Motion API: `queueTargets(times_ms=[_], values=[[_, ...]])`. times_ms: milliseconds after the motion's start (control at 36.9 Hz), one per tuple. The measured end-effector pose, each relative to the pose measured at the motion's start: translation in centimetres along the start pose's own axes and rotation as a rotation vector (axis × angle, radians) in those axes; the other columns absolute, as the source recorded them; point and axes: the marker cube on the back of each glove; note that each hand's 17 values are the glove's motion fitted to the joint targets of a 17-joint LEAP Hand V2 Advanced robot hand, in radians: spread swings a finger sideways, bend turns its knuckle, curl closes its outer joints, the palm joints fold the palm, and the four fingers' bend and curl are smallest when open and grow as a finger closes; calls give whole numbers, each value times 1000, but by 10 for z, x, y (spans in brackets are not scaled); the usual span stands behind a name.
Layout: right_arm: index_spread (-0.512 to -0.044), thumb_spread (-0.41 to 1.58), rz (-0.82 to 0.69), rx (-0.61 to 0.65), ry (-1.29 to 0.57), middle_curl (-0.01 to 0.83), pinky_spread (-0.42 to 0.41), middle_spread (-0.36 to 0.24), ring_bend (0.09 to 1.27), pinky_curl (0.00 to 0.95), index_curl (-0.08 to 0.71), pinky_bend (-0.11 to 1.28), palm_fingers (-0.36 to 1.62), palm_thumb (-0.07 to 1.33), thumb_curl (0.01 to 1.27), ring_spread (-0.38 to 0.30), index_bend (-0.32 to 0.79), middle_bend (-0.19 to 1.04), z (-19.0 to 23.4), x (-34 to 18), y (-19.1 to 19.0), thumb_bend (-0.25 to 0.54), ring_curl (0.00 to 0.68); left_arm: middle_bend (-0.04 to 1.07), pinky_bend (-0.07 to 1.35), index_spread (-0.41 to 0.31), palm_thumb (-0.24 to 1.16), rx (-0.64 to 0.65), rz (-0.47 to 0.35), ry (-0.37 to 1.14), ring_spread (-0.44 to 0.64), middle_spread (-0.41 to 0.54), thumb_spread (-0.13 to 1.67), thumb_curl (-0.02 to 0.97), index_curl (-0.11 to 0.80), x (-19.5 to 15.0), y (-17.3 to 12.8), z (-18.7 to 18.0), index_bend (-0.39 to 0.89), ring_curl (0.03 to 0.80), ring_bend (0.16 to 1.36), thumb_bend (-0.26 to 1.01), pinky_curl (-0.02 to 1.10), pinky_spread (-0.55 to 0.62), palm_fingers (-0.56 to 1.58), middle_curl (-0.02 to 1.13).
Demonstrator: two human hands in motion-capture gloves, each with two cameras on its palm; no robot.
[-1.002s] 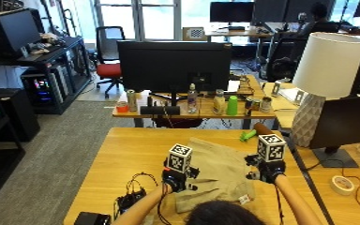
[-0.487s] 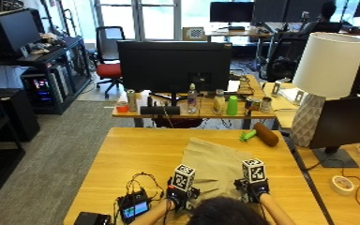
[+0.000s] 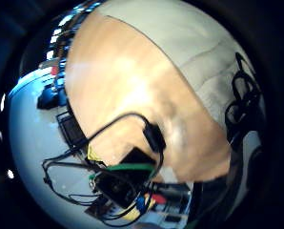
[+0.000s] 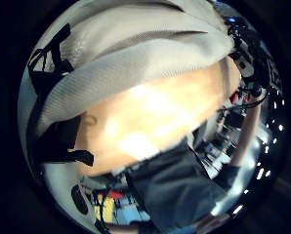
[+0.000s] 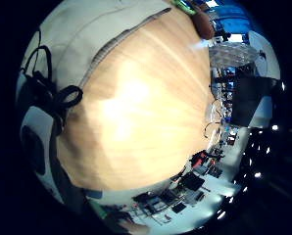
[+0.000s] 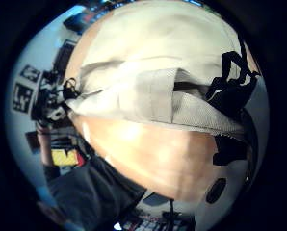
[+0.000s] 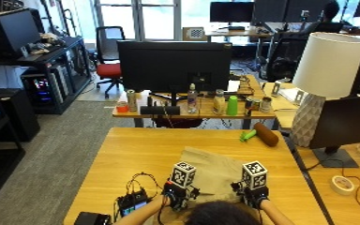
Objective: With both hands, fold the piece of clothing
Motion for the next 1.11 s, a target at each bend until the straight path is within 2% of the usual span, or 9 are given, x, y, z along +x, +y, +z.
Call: queueTargets(times_ms=[108, 217, 460, 569, 677, 840, 975, 1029, 1110], values=[[-297, 919, -97, -2, -5, 383, -317, -165, 650, 358, 344, 619, 1295, 1114, 363, -196, 218, 233, -8, 3, 11, 116, 412, 276, 725, -273, 701, -84, 120, 24, -348, -261, 1057, 337, 348, 3, 25, -22, 153, 356, 595, 148, 378, -490, 1264, 385], [-292, 897, -125, -5, 1, 397, -335, -168, 644, 356, 360, 601, 1311, 1120, 365, -202, 196, 245, -29, 0, 23, 92, 416, 313, 712, -279, 721, -104, 178, 38, -366, -291, 1080, 333, 350, 7, 44, -44, 141, 368, 591, 133, 375, -505, 1278, 411], [-289, 873, -129, 12, 21, 417, -357, -170, 634, 358, 380, 581, 1324, 1146, 370, -211, 180, 253, -104, -3, 40, 53, 420, 348, 699, -286, 774, -23, 166, 20, -382, -325, 1072, 358, 355, -5, 65, -112, 143, 392, 602, 98, 378, -516, 1280, 446], [-288, 861, -110, 23, 31, 422, -360, -170, 633, 360, 386, 579, 1324, 1151, 370, -213, 178, 251, -140, 1, 31, 33, 422, 357, 686, -282, 807, 19, 126, 30, -381, -326, 991, 399, 360, -22, 64, -152, 149, 398, 593, 76, 378, -512, 1268, 457], [-288, 854, -61, 17, 21, 426, -362, -171, 632, 363, 390, 576, 1324, 1160, 371, -214, 175, 252, -152, 13, 10, 18, 423, 358, 680, -282, 828, 68, 85, 26, -380, -330, 927, 434, 366, -34, 56, -177, 151, 404, 588, 51, 381, -512, 1265, 465], [-288, 862, 47, -129, -83, 434, -364, -172, 634, 366, 390, 577, 1319, 1170, 370, -215, 161, 260, -158, 33, -20, -4, 426, 354, 671, -283, 857, 126, 10, 72, -378, -329, 847, 484, 374, -54, 14, -200, 154, 411, 580, 18, 382, -504, 1261, 474], [-298, 937, 160, -236, -127, 445, -356, -183, 642, 391, 327, 670, 1202, 1164, 360, -227, 21, 290, -138, 54, -65, -7, 431, 365, 652, -283, 908, 122, -120, 94, -367, -321, 730, 544, 389, -68, -30, -206, 169, 419, 557, 11, 389, -465, 1240, 486], [-303, 968, 227, -222, -109, 450, -335, -186, 651, 400, 292, 696, 1135, 1166, 357, -231, -23, 300, -133, 56, -74, -4, 434, 371, 629, -283, 919, 76, -190, 105, -362, -321, 703, 562, 395, -62, -32, -203, 170, 424, 561, 6, 389, -448, 1233, 491], [-310, 1009, 333, -169, -90, 453, -322, -188, 657, 406, 254, 712, 1102, 1170, 353, -235, -16, 305, -138, 44, -65, -3, 436, 376, 608, -282, 929, 10, -290, 95, -356, -314, 686, 586, 400, -57, -43, -191, 163, 430, 561, -3, 391, -434, 1212, 500]])
